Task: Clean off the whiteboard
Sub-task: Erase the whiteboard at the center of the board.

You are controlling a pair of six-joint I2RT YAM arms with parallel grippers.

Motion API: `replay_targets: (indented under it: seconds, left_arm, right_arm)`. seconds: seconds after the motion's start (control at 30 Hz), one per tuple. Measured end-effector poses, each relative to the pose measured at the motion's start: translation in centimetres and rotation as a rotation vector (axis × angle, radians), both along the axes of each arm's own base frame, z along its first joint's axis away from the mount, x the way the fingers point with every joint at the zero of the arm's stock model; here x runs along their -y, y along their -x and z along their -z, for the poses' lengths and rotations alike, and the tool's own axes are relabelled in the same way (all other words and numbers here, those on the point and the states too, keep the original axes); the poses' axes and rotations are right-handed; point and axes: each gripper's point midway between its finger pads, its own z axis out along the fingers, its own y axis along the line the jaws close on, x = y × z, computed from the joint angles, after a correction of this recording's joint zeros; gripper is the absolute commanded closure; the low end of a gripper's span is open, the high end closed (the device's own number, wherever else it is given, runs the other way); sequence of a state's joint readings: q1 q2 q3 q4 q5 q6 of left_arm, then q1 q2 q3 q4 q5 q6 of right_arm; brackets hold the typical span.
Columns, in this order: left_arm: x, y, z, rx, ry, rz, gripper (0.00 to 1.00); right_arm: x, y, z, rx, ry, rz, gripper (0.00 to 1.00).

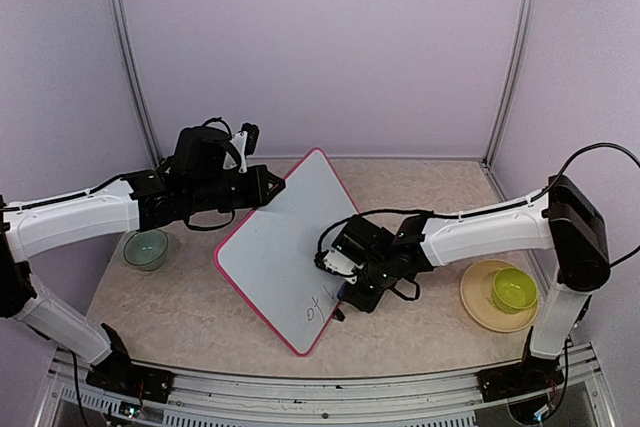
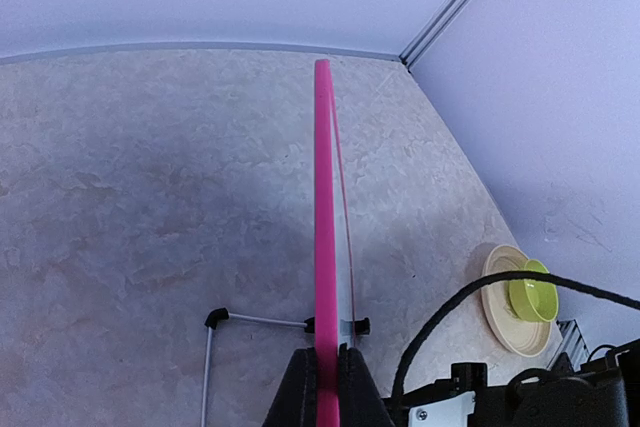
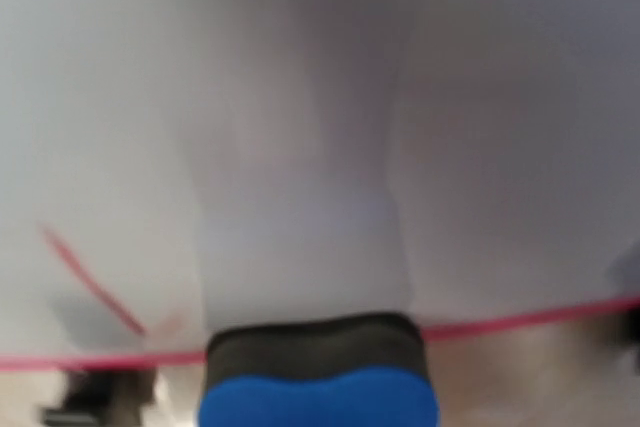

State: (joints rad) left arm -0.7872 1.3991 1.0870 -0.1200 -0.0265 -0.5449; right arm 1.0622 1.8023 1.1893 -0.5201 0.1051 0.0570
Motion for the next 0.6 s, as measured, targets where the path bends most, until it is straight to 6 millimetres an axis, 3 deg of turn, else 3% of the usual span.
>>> replay_targets:
  seconds: [0.1,0.27,0.43,0.6]
  left_arm:
    - [0.1,0.1,0.0,0.001,0.002,0.002,1.00]
    - [0.1,0.1,0.0,0.000,0.001,0.001,1.00]
    - [0.0,0.1,0.0,0.000,0.002,0.000,1.00]
    - [0.0,0.2,-0.1,0.001,0.005,0.000,1.00]
  right_arm:
    - [1.3,0.8,2.2,-0.028,0.044,0.005,1.00]
    - [1.6,1.1,2.7,-0.041,0.051,0.008,1.00]
    - [1.3,1.0,1.9,-0.047,0.064,0.003,1.00]
    - [-0.7,0.4,-0.6,-0.020,0.022,-0.015,1.00]
